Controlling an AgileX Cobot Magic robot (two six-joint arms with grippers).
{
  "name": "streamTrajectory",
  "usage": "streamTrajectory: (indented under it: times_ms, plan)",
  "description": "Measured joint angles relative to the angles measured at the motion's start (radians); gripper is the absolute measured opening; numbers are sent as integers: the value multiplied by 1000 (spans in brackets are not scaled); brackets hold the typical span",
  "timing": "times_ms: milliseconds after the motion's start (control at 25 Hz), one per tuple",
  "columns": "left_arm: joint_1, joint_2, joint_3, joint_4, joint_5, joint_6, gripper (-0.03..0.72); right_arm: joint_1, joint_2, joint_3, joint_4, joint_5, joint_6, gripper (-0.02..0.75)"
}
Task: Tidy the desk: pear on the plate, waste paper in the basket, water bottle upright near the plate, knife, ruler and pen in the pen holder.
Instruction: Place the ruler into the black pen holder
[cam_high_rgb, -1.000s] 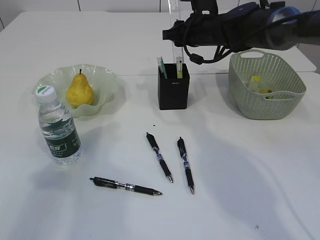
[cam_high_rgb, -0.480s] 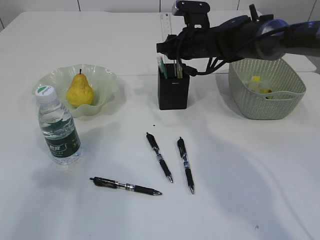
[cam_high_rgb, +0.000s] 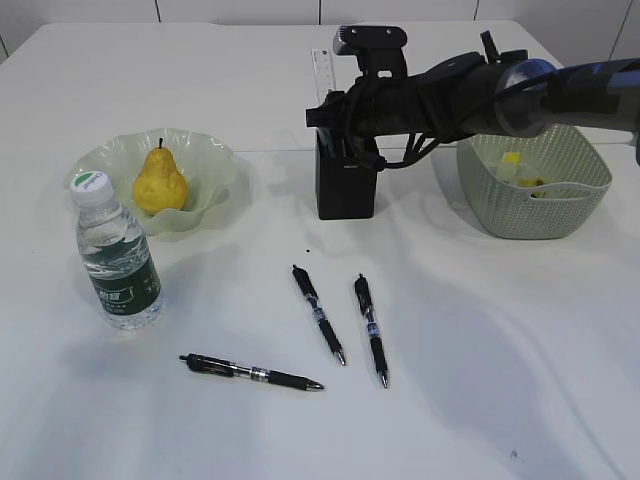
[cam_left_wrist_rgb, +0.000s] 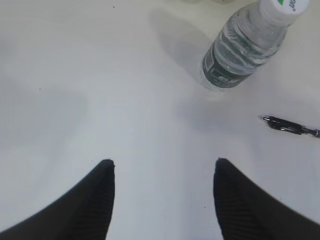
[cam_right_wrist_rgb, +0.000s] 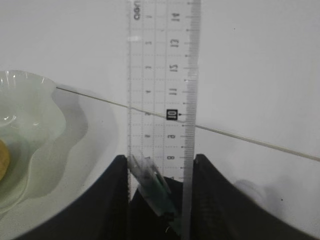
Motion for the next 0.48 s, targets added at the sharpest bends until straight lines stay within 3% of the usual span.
streamTrajectory:
  times_ms: [480]
  plan:
    - [0, 0, 0, -2, 2, 0, 445, 0, 0, 0, 2, 13, -4, 317]
